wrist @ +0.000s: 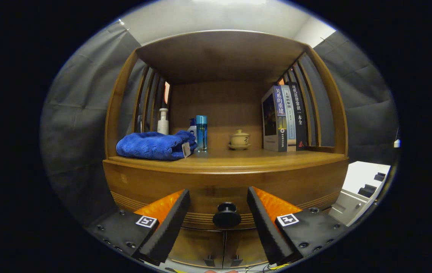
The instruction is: Pull open the drawer, take out the items inside it, and place them on the countertop above the cabinet.
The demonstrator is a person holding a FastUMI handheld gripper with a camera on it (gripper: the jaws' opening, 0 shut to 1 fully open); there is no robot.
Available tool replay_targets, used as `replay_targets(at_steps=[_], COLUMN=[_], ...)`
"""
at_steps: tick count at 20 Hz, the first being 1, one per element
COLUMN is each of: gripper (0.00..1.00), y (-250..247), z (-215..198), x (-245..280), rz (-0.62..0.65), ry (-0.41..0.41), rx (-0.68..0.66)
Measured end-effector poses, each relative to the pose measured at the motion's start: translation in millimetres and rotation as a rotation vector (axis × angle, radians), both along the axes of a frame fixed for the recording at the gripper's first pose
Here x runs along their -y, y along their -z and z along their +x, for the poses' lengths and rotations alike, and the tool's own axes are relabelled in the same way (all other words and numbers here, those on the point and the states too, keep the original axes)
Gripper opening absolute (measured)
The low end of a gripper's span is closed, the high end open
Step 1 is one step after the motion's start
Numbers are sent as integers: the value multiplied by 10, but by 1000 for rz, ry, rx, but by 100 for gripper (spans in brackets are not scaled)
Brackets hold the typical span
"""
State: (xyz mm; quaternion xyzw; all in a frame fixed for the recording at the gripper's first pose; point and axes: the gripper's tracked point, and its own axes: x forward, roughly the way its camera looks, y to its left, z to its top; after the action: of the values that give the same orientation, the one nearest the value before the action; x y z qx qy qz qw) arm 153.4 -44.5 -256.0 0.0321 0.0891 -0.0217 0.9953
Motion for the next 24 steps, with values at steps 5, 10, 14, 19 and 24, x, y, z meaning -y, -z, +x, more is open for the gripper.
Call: replay_targets(at_steps=[5,10,14,19,24], gripper=[99,73,51,39,39], y=[168,268,259,296,232], z=[37,142,145,32,-344], x=[30,156,194,150,114], rz=[42,41,35,-21,-17], ry=[39,76,62,15,29], rx=[-10,-21,-35,-124,-146])
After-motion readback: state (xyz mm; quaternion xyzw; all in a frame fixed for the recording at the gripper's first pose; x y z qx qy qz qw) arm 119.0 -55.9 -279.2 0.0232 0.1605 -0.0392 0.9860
